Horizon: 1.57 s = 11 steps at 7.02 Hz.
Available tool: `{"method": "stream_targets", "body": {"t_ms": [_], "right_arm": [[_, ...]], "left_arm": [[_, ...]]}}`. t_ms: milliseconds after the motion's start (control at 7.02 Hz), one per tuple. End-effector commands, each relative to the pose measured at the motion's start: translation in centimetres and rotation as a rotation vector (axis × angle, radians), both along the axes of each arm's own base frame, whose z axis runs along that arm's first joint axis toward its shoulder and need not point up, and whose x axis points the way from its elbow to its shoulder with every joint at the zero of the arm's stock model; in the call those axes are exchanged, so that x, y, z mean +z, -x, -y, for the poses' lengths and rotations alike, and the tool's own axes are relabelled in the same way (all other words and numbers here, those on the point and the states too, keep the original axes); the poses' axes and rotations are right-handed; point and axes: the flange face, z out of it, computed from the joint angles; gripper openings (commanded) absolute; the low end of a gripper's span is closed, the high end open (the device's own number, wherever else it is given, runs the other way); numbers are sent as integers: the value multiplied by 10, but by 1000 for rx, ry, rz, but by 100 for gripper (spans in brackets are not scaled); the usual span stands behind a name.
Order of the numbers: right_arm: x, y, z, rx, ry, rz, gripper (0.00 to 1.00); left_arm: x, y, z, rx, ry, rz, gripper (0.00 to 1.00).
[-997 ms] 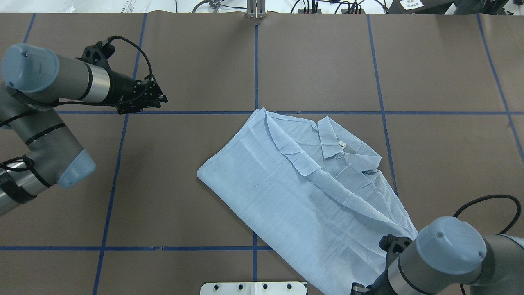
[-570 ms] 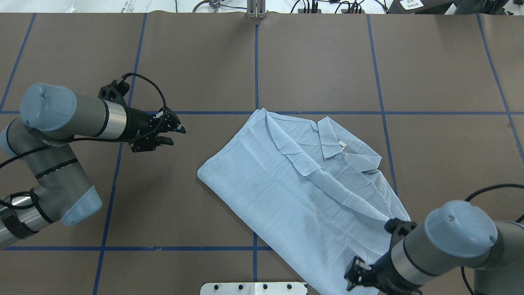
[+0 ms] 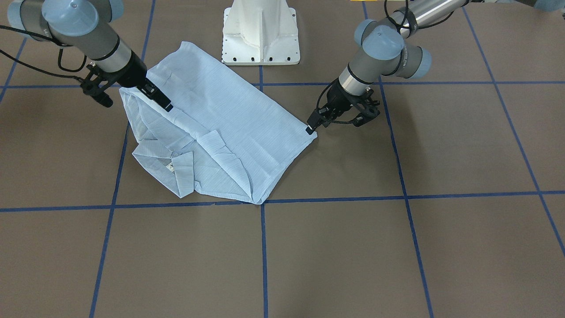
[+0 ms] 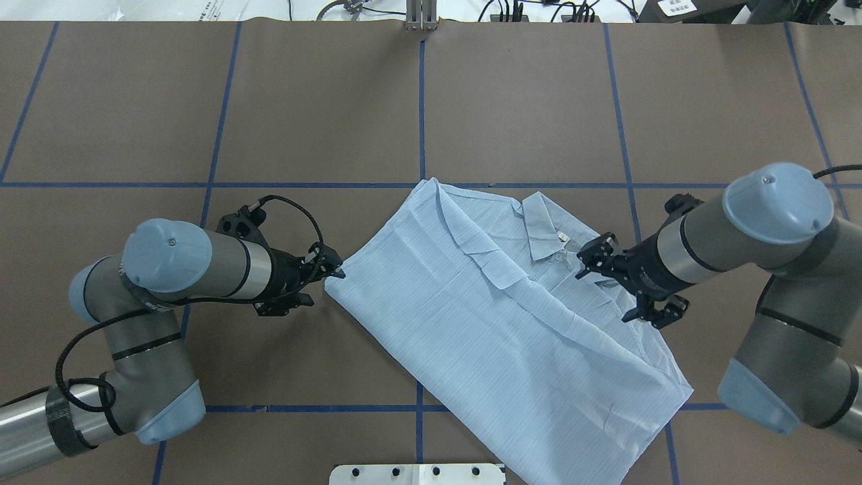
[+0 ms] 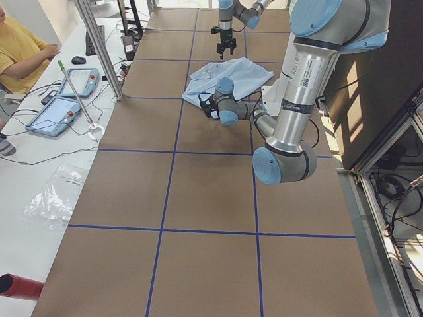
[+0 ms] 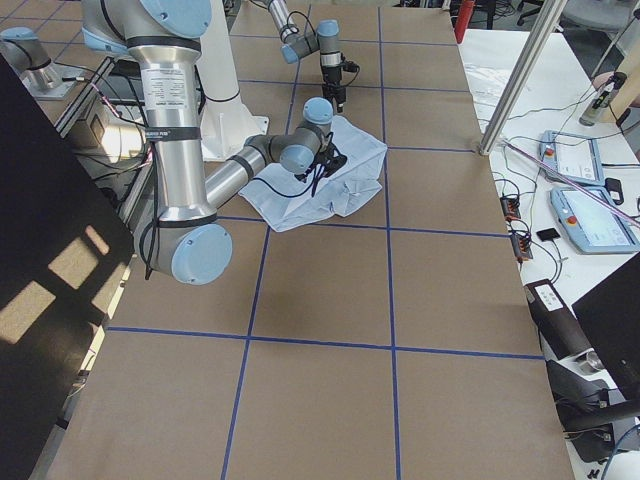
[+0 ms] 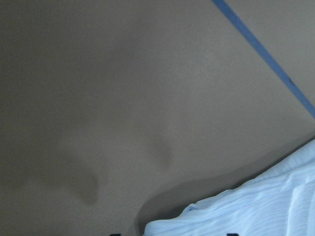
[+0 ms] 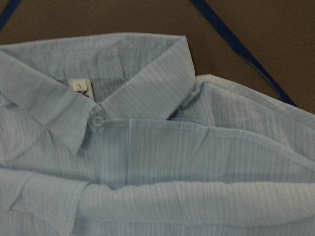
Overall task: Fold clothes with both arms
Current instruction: 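Grasp the shirt edges with both grippers and rotate the shirt upright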
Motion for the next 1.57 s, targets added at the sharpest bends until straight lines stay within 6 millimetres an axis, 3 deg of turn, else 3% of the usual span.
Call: {"method": "stream_targets", "body": {"t_ms": [0,285,712,855,997,1140,1282,1425], "right_arm": [[10,-6,27,57,-50,-41,100],[13,-3,25,53,-48,-45,100],[16,1,24,57,-55,-58,100],[18,2,24,57,-53,-62,100],[20,2,26,70,-60,-73,100],[19,2,26,70,-61,-72,100],[18,3,27,72,-64,-70,100],[15,2,26,72,-66,-66,100]], "left_arm": [[-12,-15,-6,16,2,5,76],[-15,-19,-4,14,2,7,64],[-9,-21,-3,11,5,19,59],[-8,-21,-2,9,7,20,48],[-5,-20,-1,3,14,23,6],[0,-22,3,-21,6,38,0],[3,-15,13,-41,-17,50,0],[1,5,42,-73,-61,57,0]]}}
